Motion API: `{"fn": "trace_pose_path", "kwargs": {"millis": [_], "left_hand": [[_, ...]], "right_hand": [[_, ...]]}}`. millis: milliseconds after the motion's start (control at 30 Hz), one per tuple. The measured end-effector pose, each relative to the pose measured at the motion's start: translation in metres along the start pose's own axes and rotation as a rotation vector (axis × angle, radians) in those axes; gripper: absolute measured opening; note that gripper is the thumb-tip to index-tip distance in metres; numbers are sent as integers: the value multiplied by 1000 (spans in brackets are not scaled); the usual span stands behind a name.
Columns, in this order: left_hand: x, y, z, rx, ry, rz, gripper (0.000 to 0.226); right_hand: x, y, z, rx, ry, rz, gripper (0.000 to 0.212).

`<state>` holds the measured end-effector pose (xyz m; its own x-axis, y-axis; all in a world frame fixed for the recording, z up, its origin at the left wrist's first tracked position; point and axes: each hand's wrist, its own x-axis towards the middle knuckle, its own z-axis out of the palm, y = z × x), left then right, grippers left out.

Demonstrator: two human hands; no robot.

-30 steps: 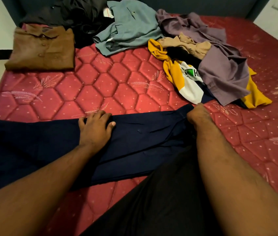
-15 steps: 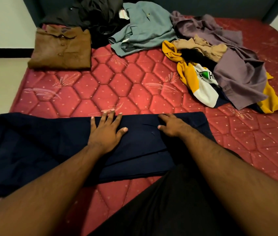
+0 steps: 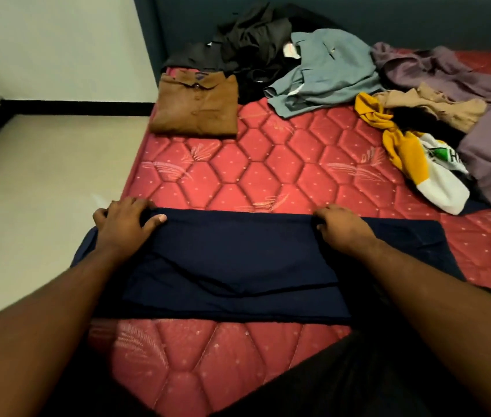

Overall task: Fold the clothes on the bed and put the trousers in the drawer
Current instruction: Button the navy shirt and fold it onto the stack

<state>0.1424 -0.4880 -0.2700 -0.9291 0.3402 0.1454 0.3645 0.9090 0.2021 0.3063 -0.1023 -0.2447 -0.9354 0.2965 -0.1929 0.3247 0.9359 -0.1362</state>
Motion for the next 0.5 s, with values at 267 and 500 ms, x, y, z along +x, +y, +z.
{"fn": "trace_pose_path", "kwargs": {"millis": [267,500], "left_hand": [[25,-23,-25,-706,-95,-55,31],[42,-26,4,-360,-152,-100,41]], "right_hand": [[28,-42,15,250,93,51,13],[13,-52,34,187,218,188,21]]}}
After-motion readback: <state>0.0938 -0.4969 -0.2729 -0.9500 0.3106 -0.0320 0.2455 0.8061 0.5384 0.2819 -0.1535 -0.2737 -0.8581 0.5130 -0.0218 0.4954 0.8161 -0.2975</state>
